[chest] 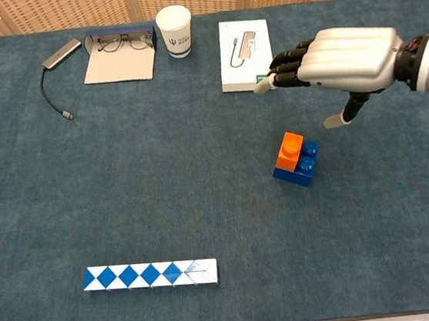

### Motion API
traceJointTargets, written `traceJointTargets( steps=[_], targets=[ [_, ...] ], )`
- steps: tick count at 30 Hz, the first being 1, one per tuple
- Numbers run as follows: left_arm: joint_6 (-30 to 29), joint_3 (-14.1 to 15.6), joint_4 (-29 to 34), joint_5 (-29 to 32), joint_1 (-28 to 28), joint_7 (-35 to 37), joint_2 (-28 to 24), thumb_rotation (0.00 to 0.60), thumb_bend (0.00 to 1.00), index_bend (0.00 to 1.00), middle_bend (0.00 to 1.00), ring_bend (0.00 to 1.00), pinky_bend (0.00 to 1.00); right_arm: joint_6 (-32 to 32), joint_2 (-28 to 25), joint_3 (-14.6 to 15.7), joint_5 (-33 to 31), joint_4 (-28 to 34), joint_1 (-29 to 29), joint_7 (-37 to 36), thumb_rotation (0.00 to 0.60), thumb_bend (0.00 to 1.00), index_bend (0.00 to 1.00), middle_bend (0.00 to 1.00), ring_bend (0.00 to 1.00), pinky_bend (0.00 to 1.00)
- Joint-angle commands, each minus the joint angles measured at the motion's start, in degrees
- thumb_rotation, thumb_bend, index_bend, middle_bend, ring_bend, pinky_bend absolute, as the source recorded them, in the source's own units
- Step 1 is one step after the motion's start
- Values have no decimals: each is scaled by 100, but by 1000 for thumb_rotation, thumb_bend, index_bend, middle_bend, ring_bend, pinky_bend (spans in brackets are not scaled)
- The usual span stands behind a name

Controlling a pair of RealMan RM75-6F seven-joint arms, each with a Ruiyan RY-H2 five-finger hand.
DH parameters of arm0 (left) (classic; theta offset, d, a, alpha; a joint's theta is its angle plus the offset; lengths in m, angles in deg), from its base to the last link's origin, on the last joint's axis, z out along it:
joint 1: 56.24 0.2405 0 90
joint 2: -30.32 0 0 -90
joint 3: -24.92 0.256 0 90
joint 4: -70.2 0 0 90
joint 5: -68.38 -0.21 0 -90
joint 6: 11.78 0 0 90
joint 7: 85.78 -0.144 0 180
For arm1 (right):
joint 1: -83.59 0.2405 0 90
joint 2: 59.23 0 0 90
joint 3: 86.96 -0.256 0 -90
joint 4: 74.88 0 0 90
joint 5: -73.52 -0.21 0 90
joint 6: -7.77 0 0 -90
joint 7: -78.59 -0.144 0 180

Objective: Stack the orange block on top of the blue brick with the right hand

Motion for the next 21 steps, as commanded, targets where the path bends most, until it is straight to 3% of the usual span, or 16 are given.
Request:
traceJointTargets(
  steps=[1,7,11,21],
  targets=[
    [17,8,88,-65,-50,-48,-62,600,215,375,368,327,522,325,-423,-86,-453,475,-447,765,600,154,141,192,105,244],
    [38,39,328,-203,-132,-108,-192,600,215,375,368,327,522,1132,-747,-123,-1232,1090,-1329,2319,600,154,197,193,105,244],
    [42,80,497,-301,-164,-141,-275,600,215,375,368,327,521,1599,-788,-106,-1785,1418,-1845,2985,600,154,208,205,105,244],
    [-64,223,865,-570,-145,-88,-452,600,215,376,368,327,522,3105,-164,-159,-1982,1309,-3068,3220,600,154,238,209,104,244]
  ],
)
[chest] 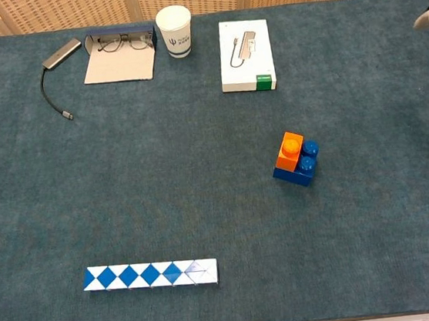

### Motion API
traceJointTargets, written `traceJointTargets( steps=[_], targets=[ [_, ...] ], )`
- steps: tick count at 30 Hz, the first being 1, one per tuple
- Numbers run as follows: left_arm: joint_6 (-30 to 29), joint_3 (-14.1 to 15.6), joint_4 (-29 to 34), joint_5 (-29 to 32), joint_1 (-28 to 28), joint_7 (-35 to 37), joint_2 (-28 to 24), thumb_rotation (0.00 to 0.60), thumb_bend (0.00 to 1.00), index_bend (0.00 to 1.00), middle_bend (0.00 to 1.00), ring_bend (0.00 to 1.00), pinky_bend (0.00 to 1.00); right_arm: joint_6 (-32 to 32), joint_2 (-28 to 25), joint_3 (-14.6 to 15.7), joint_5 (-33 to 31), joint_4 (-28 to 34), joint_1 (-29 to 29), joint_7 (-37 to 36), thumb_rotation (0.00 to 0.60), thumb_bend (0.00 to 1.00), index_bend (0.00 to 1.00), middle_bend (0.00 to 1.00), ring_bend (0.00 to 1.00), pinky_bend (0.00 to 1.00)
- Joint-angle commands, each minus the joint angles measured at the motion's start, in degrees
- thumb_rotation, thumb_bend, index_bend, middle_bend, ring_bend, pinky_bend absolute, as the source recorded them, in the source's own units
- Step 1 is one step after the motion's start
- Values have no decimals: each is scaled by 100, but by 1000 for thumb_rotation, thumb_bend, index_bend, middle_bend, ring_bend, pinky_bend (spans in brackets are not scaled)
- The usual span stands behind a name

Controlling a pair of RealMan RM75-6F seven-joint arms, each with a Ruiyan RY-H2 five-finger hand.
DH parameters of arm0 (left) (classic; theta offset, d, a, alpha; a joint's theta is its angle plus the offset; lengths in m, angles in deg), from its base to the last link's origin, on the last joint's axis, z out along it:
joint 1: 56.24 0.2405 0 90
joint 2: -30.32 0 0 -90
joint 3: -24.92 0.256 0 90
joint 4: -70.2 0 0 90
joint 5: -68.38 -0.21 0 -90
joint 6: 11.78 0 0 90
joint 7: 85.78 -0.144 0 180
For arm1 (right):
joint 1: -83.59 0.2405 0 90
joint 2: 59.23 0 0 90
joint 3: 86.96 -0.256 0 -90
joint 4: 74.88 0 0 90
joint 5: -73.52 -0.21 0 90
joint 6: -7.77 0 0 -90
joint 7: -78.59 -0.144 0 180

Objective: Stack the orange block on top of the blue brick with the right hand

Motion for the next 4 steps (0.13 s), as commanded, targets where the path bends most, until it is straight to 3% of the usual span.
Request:
traceJointTargets(
  steps=[1,4],
  targets=[
    [-35,66,112,-90,22,55,-65,600,215,376,368,327,522,497,318,-23,32,-81,-487,-96,600,154,238,209,104,244],
    [-66,117,161,-167,39,59,-90,600,215,377,368,327,522,640,360,-7,195,-148,-678,-392,600,154,238,209,105,244]
  ],
)
